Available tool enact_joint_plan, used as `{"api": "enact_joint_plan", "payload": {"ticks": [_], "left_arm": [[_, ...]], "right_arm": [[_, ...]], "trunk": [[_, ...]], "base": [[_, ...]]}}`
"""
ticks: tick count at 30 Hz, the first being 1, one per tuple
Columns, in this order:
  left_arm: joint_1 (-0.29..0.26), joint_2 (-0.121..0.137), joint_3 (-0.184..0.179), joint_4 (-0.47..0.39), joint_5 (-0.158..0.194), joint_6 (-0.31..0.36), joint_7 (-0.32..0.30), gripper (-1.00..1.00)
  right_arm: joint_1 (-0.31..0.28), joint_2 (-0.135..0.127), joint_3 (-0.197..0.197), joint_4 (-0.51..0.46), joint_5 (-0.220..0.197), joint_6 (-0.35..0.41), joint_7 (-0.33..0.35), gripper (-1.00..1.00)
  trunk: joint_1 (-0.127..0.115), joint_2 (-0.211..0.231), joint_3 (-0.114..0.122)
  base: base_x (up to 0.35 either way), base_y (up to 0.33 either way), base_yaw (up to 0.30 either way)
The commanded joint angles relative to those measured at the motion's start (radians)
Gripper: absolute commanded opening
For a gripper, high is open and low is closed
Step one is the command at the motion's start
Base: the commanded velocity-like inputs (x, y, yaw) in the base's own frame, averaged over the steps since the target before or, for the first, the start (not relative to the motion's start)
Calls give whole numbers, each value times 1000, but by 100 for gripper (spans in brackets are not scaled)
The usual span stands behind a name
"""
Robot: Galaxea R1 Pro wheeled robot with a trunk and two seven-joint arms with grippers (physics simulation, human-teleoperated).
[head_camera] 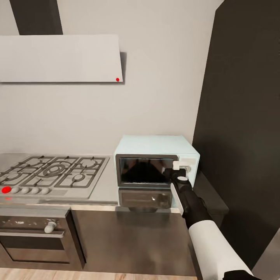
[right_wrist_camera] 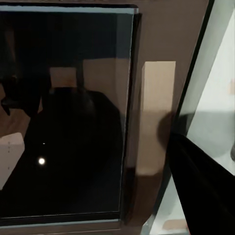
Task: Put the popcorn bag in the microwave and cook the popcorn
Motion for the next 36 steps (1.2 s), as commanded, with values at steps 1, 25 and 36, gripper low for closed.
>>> {"api": "enact_joint_plan", "payload": {"ticks": [1, 25, 36], "left_arm": [[0, 0, 1, 0, 10, -2, -1, 100], [0, 0, 1, 0, 10, -2, -1, 100], [0, -1, 1, 0, 10, -2, -1, 100]], "right_arm": [[-26, 0, -2, -2, 22, 8, -1, -100], [-26, 0, -8, -4, 32, 9, -13, -100], [-26, 0, -8, -4, 32, 8, -18, -100]], "trunk": [[20, 0, -1], [20, 0, -1], [20, 0, -1]], "base": [[0, 0, 0], [-38, 0, 0], [-307, 0, 0]]}}
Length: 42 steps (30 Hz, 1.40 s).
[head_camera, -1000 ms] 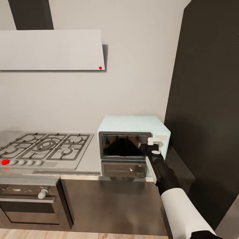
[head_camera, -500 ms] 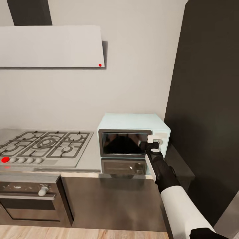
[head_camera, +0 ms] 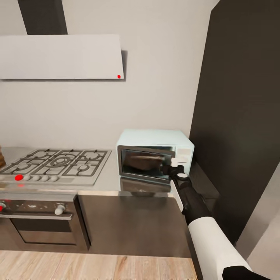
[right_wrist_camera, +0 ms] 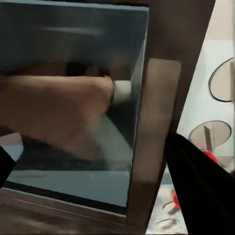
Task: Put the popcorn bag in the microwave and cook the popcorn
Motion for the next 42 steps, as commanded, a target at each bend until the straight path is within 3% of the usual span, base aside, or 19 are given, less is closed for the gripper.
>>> {"api": "enact_joint_plan", "payload": {"ticks": [1, 13, 14, 42], "left_arm": [[0, 0, 2, -1, 10, -2, -1, 100], [0, 1, 2, -1, 10, -2, -1, 100], [0, 1, 2, -1, 10, -2, -1, 100], [-1, 1, 2, -1, 11, -2, -1, 100]], "right_arm": [[-1, 0, -12, -2, 27, 10, -82, -100], [-1, 0, -11, -5, 28, 8, -83, -100], [-1, 0, -11, -5, 28, 8, -83, 100], [0, 0, -10, -23, 31, 45, -66, 100]], "trunk": [[-1, -1, -1], [-1, -1, -1], [-1, -1, -1], [-1, -1, -1]], "base": [[-271, 0, 0], [-39, 0, 0], [0, 0, 0], [0, 0, 0]]}}
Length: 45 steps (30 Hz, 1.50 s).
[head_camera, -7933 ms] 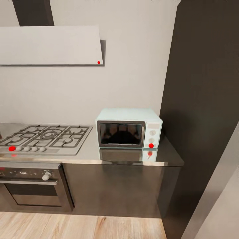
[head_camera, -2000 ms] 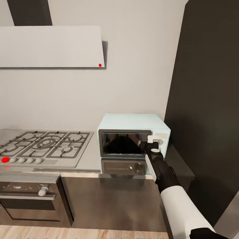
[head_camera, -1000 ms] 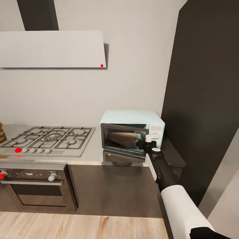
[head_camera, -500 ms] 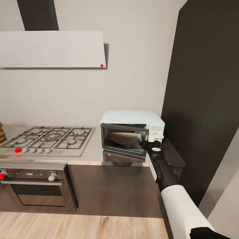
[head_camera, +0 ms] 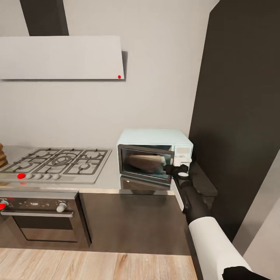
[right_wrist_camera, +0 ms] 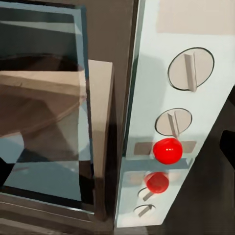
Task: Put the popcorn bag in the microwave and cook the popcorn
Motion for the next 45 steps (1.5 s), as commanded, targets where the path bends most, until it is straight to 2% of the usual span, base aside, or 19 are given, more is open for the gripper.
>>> {"api": "enact_joint_plan", "payload": {"ticks": [1, 2, 4, 7, 10, 12, 14, 17, 20, 22, 24, 26, 31, 40, 44, 45], "left_arm": [[0, 0, 2, 0, 10, -2, -1, 100], [1, 0, 2, 0, 10, -2, -1, 100], [0, 0, 2, 0, 10, -2, -1, 100], [1, 0, 2, 0, 10, -2, -1, 100], [0, 0, 2, 0, 10, -2, -1, 100], [0, 0, 2, 0, 10, -2, -1, 100], [0, 0, 2, 0, 10, -2, -1, 100], [0, 0, 2, 0, 10, -2, -1, 100], [1, 0, 2, 0, 10, -2, -1, 100], [0, 0, 2, -1, 10, -2, -1, 100], [0, 0, 2, -2, 10, -2, -1, 100], [0, -1, 2, -4, 9, -2, -1, 100], [1, -2, 2, -7, 7, -2, -1, 100], [0, -1, 1, -1, 7, -2, -1, 100], [-1, 0, 2, -4, 9, -2, 1, 100], [-1, 0, 2, -4, 10, -2, 1, 100]], "right_arm": [[1, 0, 0, -11, 10, 22, 1, 100], [0, 0, 0, -25, 8, 35, 2, 100], [-3, -7, 3, -113, 1, 87, 29, 100], [-2, -48, 5, -194, -1, 150, 106, 100], [24, -119, 5, -208, -3, 168, 191, 100], [45, -155, 5, -209, -3, 170, 258, 100], [52, -185, 4, -193, -1, 170, 311, 100], [53, -213, 1, -159, 0, 162, 327, 100], [54, -221, -9, -147, 2, 155, 319, 100], [54, -223, -70, -145, 2, 130, 316, 100], [54, -222, -113, -144, 3, 80, 315, 100], [54, -221, -130, -138, 3, 34, 312, 100], [54, -220, -142, -85, 6, -20, 292, 100], [54, -219, -135, -77, 15, -24, 291, 100], [54, -212, -141, -54, 38, -47, 313, 100], [54, -212, -141, -48, 33, -52, 319, 100]], "trunk": [[0, -1, -1], [0, -1, -1], [0, -1, -1], [0, -1, -1], [0, -1, -1], [0, -1, -1], [0, -1, -1], [0, -1, -1], [0, -1, -1], [0, -1, -1], [0, -1, -1], [0, -1, -1], [0, -1, -1], [0, -1, -1], [0, -1, -1], [0, -1, -1]], "base": [[0, 0, 0], [0, 0, 0], [0, 0, 0], [0, 0, 0], [0, 0, 0], [0, 0, 0], [0, 0, 0], [0, 0, 0], [0, 0, 0], [0, 0, 0], [0, 0, 0], [0, 0, 0], [0, 0, 0], [30, 0, 0], [0, 0, 0], [0, 0, 0]]}}
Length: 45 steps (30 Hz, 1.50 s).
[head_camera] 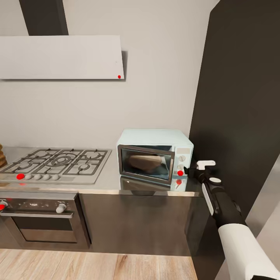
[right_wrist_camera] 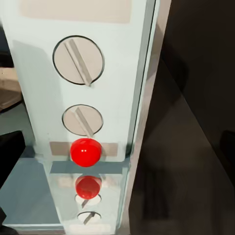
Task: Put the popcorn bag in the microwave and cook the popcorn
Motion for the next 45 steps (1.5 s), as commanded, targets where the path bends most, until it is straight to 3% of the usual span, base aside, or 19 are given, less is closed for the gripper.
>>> {"api": "enact_joint_plan", "payload": {"ticks": [1, 8, 18, 19, 20, 22, 25, 33, 42, 45], "left_arm": [[0, 0, 2, -1, 10, -2, 0, 100], [0, -1, 1, -1, 9, -2, 0, 100], [0, -1, 1, -1, 9, -2, 0, 100], [0, -1, 1, -1, 9, -2, 0, 100], [0, -1, 1, -1, 9, -2, 0, 100], [0, -1, 1, -1, 9, -2, 0, 100], [0, -1, 1, -1, 9, -2, 0, 100], [0, -1, 1, 0, 10, -2, 0, 100], [0, -1, 1, -1, 9, -2, 0, 100], [0, -1, 1, -1, 9, -2, 0, 100]], "right_arm": [[-1, -3, -2, 4, 5, 11, 3, 100], [-1, -13, -2, 43, -10, -8, -32, 100], [-1, -19, -2, 77, -5, -13, 1, 100], [-1, -30, -2, 78, -7, -15, 214, 100], [-1, -68, -2, 82, -10, -32, 305, 100], [-1, -103, -2, 85, -14, -72, 416, 100], [-1, -121, -2, 88, -13, -102, 514, 100], [-1, -125, -2, 90, -8, -111, 581, 100], [-1, -101, -2, 89, -13, -167, 553, 100], [-1, -80, -3, 88, -14, -169, 533, 100]], "trunk": [[0, -1, -1], [0, -1, -1], [0, -1, -1], [0, -1, -1], [0, -1, -1], [0, -1, -1], [0, -1, -1], [0, -1, -1], [0, -1, -1], [0, -1, -1]], "base": [[0, 0, 0], [96, 0, 0], [165, 0, 0], [4, 0, 0], [2, 0, 0], [1, 0, 0], [0, 0, 0], [0, 0, 0], [0, 0, 0], [0, 0, 0]]}}
